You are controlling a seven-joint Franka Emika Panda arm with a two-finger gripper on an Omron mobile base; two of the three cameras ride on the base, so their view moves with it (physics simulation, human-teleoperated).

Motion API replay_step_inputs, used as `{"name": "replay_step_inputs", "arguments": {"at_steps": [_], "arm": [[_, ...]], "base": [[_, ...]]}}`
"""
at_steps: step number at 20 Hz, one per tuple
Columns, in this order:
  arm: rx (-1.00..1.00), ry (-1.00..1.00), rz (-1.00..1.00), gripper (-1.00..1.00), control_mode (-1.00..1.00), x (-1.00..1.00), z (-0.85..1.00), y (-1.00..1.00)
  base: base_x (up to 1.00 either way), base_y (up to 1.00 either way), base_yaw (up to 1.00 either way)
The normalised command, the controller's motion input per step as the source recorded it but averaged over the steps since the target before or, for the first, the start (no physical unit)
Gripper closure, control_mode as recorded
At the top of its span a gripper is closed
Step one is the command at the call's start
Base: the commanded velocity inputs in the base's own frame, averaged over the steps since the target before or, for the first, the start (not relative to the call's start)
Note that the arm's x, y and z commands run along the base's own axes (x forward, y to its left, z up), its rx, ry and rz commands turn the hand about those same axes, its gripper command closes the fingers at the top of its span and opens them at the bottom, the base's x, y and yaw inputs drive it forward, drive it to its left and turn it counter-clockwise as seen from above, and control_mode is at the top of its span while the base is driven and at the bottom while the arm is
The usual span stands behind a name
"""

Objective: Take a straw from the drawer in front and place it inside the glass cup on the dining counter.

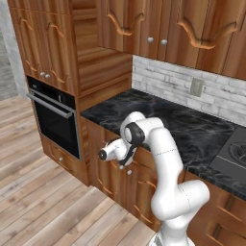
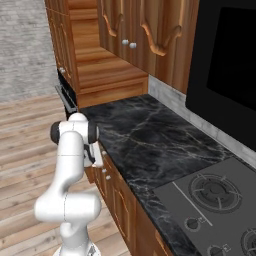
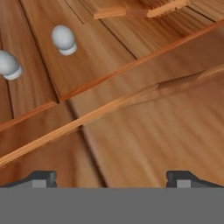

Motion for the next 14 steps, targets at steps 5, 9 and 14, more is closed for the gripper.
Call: {"name": "replay_step_inputs", "arguments": {"at_steps": [5,9,14], "arm": [[0.00,-0.06,-0.02,-1.00,-1.00,0.00,0.00,-0.12],[0.00,-0.03,-0.03,-1.00,-1.00,0.04,0.00,-0.04],[0.00,0.00,-0.03,1.00,-1.00,0.24,0.00,-0.01]], "base": [[0.00,0.00,0.00],[0.00,0.00,0.00],[0.00,0.00,0.00]]}}
